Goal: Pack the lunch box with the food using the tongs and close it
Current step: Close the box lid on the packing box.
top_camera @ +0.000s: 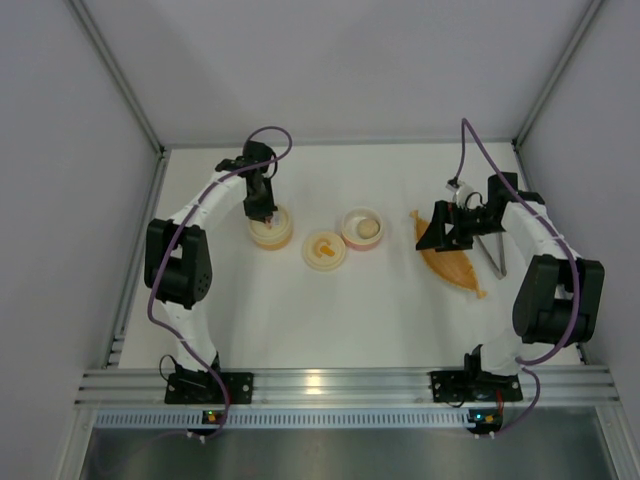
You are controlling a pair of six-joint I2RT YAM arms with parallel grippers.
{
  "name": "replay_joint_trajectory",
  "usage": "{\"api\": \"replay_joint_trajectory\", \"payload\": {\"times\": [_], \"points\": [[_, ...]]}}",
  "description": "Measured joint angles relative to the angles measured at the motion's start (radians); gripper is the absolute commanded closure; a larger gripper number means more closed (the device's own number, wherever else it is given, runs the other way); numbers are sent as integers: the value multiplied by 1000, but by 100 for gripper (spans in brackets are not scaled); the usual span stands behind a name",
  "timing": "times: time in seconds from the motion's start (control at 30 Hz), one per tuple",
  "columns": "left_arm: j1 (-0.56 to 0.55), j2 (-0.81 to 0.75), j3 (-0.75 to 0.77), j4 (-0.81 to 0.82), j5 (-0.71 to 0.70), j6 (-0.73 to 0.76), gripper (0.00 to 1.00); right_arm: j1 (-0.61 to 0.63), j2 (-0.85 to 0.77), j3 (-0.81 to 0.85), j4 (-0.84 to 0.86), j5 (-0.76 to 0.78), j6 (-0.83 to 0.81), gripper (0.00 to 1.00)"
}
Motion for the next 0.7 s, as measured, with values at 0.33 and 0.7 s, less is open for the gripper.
{"api": "replay_joint_trajectory", "payload": {"times": [0.33, 0.7], "points": [[0, 0, 0, 6, 17, 71, 100, 0, 11, 0, 0, 0, -2, 1], [0, 6, 0, 16, 57, 254, 100, 0, 13, 0, 0, 0, -2, 1]]}}
